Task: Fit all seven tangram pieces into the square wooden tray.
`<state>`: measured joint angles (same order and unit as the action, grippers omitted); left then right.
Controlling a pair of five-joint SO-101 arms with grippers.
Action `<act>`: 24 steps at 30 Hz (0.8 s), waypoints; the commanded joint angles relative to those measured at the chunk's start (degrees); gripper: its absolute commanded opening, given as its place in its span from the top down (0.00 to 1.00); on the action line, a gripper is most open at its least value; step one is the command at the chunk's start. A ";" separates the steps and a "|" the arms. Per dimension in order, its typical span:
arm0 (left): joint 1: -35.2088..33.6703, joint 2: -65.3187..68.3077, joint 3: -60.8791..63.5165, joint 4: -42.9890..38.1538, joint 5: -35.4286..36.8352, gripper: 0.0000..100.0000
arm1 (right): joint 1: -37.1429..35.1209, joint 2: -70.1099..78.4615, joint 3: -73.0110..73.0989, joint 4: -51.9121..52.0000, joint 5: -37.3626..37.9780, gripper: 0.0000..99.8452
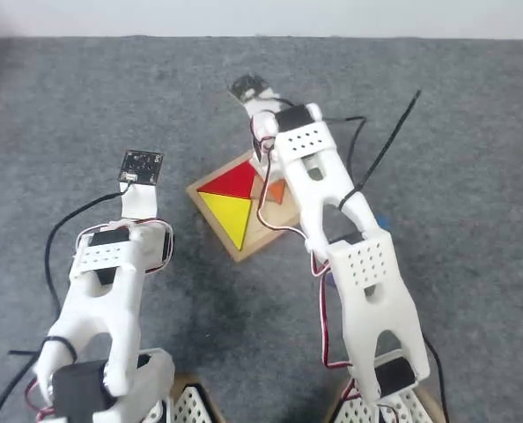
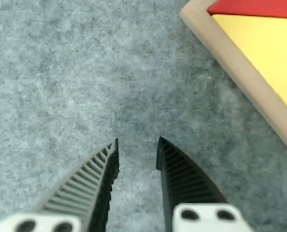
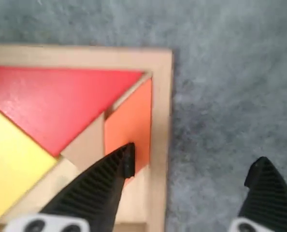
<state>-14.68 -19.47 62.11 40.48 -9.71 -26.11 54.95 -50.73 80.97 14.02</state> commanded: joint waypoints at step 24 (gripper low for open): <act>0.26 -0.44 -0.04 -0.97 -0.53 0.88 | 6.02 -3.21 -36.13 22.46 -0.79 0.67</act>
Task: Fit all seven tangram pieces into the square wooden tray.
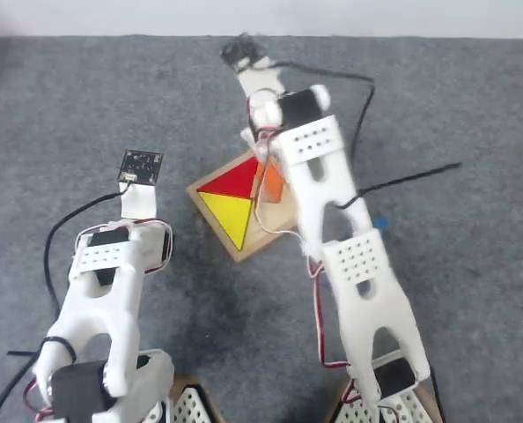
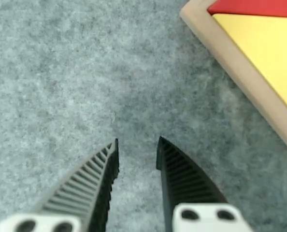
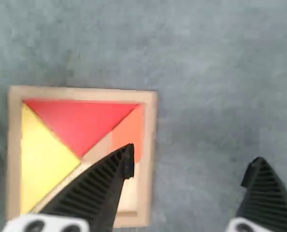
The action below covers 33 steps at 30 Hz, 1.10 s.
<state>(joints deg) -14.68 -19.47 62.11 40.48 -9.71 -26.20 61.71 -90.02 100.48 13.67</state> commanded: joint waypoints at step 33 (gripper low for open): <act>0.35 -0.44 -0.04 -0.97 -0.53 0.88 | 10.68 -55.87 111.65 -25.45 -57.41 0.73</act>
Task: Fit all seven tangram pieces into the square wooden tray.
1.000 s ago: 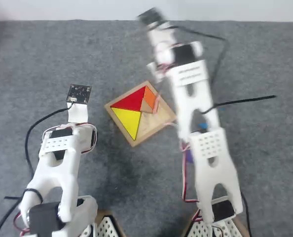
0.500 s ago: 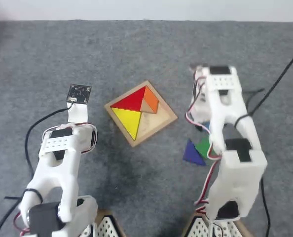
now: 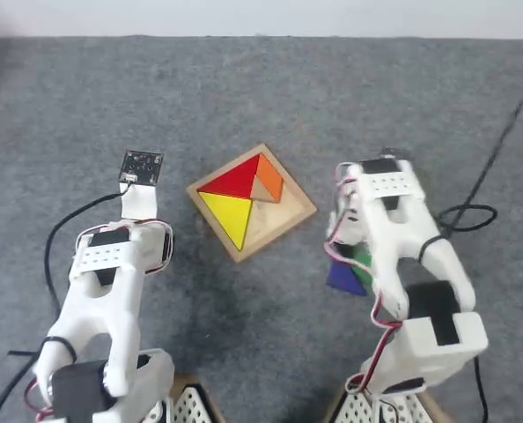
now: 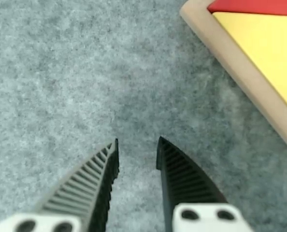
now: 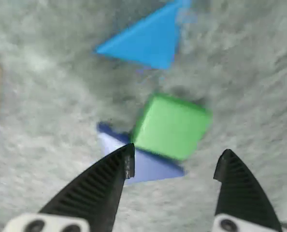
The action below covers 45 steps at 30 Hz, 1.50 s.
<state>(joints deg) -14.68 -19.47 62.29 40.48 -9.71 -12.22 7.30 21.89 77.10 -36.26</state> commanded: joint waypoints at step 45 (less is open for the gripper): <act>0.35 -0.44 -0.22 -0.97 -0.53 0.88 | -17.19 10.51 -29.80 -3.30 36.40 0.99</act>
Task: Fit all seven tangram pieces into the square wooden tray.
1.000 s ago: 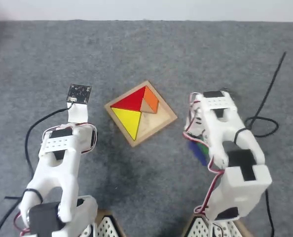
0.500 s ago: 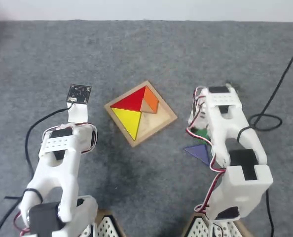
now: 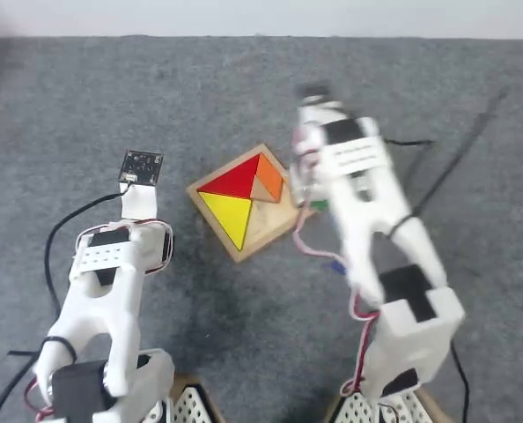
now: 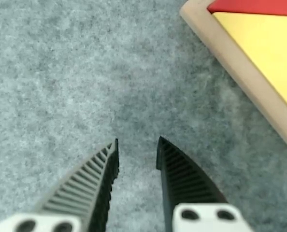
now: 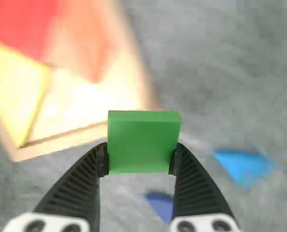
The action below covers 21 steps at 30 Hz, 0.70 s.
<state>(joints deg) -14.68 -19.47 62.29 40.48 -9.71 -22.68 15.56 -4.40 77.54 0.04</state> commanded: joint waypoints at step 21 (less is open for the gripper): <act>0.35 -0.44 -0.22 -0.97 -0.53 0.88 | -15.08 12.97 -11.60 -3.03 -11.34 0.81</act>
<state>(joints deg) -14.68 -19.47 62.29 40.48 -9.71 -36.92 29.54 -12.75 71.30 -8.13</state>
